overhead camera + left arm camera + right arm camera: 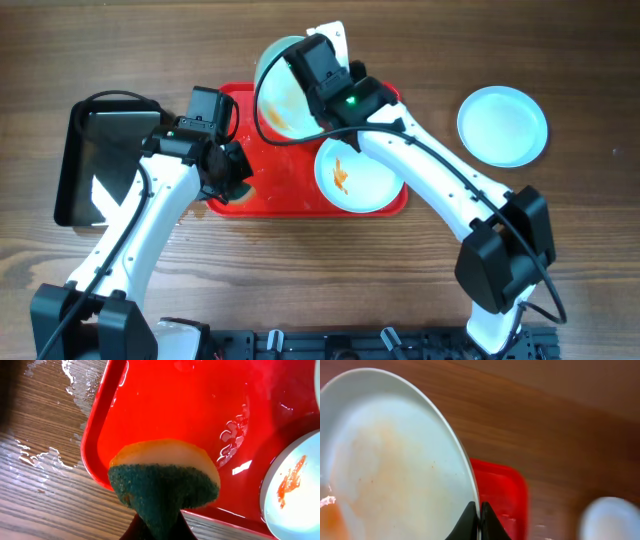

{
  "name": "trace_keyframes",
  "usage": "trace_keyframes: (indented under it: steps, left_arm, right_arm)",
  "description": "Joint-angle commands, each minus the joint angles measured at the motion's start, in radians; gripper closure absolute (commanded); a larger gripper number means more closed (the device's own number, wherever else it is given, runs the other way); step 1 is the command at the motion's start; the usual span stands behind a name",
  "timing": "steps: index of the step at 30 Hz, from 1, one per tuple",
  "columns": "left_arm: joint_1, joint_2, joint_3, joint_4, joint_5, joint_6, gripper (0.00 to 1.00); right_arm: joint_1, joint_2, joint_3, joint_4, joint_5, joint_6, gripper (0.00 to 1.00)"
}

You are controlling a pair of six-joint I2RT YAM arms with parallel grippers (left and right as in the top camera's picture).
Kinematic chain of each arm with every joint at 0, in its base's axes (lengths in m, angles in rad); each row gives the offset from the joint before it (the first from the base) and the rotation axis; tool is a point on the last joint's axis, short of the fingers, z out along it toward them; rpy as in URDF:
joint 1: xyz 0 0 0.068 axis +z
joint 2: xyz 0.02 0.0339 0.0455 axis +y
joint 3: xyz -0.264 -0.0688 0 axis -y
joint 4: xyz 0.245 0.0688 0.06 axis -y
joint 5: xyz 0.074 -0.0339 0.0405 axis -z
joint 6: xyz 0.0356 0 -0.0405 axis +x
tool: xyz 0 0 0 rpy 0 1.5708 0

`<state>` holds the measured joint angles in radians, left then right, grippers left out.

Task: Clean dirty plates on tray and stack at the side
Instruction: 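Tilt the plate up with the right gripper, move sponge aside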

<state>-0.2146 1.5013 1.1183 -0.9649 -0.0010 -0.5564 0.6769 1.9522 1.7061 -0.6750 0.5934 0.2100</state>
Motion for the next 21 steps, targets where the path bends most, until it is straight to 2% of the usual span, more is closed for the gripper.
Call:
trace_keyframes:
  steps: [1, 9, 14, 21]
  left_arm:
    - [-0.002, 0.002, -0.007, 0.009, 0.012, -0.002, 0.96]
    - [-0.002, 0.002, -0.007, 0.01, 0.012, -0.002, 0.96]
    - [-0.002, 0.002, -0.007, 0.012, 0.011, -0.002, 0.96]
    - [-0.002, 0.002, -0.007, 0.018, 0.012, -0.002, 0.96]
  right_arm:
    - [0.039, -0.013, 0.014, -0.008, 0.314, -0.151, 0.96]
    - [0.11, -0.013, 0.014, 0.08, 0.647, -0.37, 0.96]
    - [0.131, -0.013, 0.014, 0.119, 0.697, -0.469, 0.96]
    - [0.167, -0.013, 0.014, 0.121, 0.697, -0.465, 0.96]
